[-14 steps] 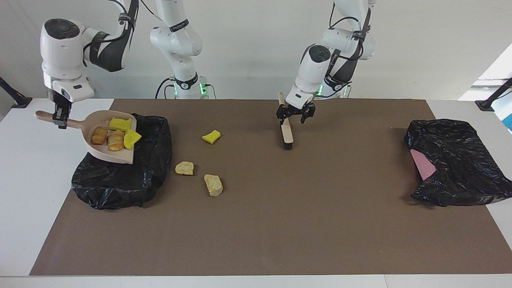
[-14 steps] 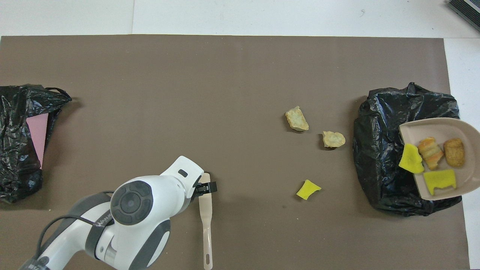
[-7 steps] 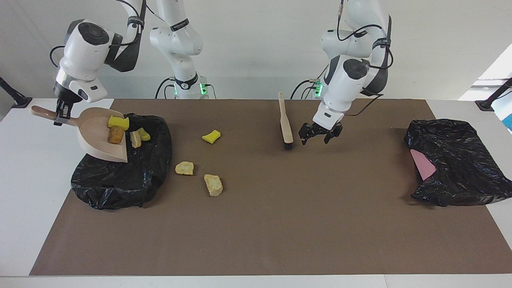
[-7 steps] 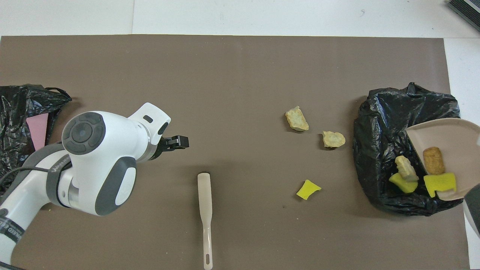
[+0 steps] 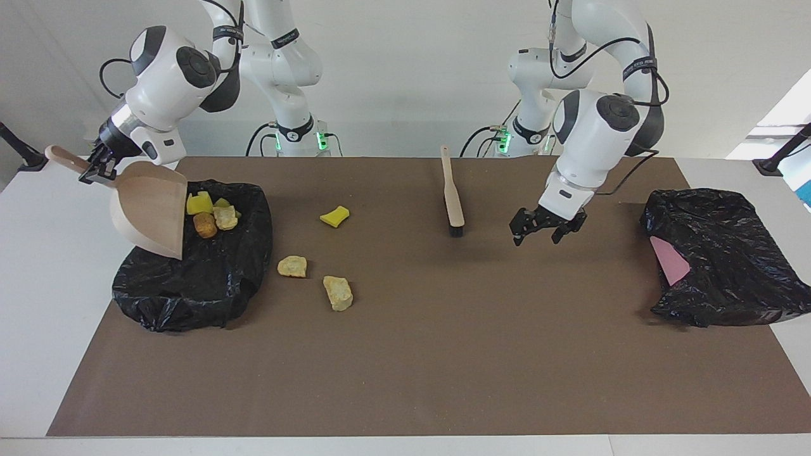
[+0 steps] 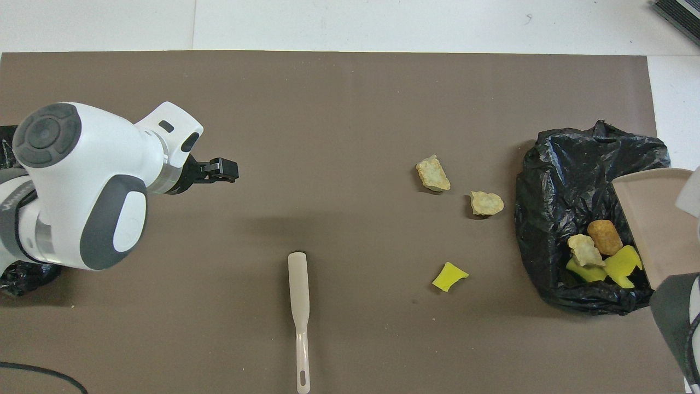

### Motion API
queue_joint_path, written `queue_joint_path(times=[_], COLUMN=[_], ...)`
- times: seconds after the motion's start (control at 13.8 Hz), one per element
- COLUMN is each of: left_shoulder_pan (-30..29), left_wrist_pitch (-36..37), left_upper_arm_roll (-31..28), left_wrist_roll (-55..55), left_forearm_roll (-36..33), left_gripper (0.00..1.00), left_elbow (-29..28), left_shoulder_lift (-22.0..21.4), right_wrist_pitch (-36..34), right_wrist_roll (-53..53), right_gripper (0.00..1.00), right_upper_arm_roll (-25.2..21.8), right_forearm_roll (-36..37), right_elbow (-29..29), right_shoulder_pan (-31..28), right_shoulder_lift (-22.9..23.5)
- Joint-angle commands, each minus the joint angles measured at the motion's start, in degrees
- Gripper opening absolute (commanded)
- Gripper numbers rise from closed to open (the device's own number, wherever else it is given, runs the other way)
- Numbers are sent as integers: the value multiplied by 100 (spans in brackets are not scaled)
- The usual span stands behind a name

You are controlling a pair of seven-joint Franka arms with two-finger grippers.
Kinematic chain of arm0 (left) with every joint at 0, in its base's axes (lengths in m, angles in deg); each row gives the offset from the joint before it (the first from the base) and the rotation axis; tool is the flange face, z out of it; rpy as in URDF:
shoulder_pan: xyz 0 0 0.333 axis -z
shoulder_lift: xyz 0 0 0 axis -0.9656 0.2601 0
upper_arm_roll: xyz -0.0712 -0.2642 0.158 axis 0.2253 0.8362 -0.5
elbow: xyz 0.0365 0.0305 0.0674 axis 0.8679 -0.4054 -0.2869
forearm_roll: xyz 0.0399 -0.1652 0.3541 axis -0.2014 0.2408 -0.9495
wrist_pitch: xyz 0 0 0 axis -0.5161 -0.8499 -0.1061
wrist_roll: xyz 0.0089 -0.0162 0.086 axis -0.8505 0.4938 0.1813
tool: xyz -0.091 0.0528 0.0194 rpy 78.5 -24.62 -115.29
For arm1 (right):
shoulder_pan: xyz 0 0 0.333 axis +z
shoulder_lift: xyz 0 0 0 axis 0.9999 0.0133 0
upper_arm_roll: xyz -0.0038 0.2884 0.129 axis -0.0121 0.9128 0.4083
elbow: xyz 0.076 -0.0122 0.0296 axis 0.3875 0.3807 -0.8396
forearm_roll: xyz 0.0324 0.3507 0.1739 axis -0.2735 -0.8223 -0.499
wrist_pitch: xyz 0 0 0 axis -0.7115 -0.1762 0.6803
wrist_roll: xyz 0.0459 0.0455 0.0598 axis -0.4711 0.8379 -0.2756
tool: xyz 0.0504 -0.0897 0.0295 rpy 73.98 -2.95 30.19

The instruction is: Sweep and dump trash in bin

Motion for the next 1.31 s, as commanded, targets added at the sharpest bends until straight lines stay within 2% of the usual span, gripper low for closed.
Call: queue_joint_path(times=[0.0,0.22,0.44,0.58,0.73,0.94,1.23], left_shoulder_pan=[-254,-561,-860,-975,-1001,-1195,-1212], left_wrist_pitch=[548,1102,1778,2253,2457,2579,2738], left_upper_arm_roll=[54,54,45,45,45,45,45], left_wrist_roll=[402,868,1369,1668,1853,2170,2135], left_forearm_roll=[-104,-113,-139,-515,-623,-693,-693], left_gripper=[100,100,100,100,100,100,100], left_elbow=[472,929,1403,1676,1757,1704,1687], left_shoulder_lift=[77,68,33,6,-46,-239,-301], right_wrist_pitch=[-503,-698,-794,-1004,-1407,-2199,-2438], right_wrist_roll=[-193,-447,-685,-1000,-1884,-3501,-6110], right_gripper=[0,0,0,0,0,0,0], right_upper_arm_roll=[31,75,163,390,794,1374,1508], right_forearm_roll=[178,64,-848,-1428,-1816,-2527,-3238], right_elbow=[-306,-754,-1535,-1984,-2309,-3441,-4471], right_shoulder_pan=[253,446,455,455,455,455,1262], right_shoulder_lift=[-29,225,769,1069,1297,2166,3168])
